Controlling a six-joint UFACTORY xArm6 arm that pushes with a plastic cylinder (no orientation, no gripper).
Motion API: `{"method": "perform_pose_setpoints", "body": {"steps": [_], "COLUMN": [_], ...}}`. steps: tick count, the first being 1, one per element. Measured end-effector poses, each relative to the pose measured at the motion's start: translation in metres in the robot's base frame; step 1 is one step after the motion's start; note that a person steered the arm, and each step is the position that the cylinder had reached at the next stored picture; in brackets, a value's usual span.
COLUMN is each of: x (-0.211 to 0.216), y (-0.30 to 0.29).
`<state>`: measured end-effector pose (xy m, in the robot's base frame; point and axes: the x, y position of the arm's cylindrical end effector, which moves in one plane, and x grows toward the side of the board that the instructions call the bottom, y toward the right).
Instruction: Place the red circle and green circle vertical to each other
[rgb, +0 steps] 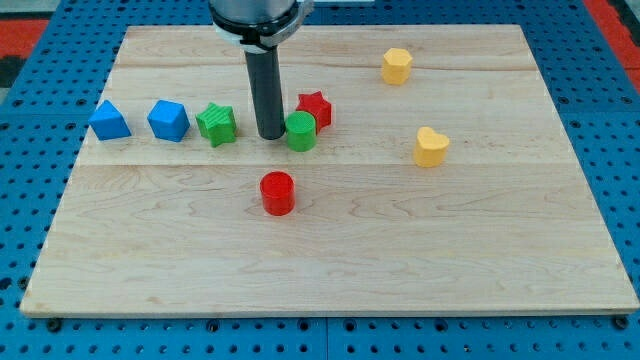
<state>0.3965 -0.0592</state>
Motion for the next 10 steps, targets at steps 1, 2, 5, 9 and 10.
{"method": "perform_pose_setpoints", "body": {"steps": [1, 2, 5, 9, 10], "x": [0.004, 0.021, 0.065, 0.099, 0.103], "y": [0.001, 0.005, 0.066, 0.059, 0.072]}}
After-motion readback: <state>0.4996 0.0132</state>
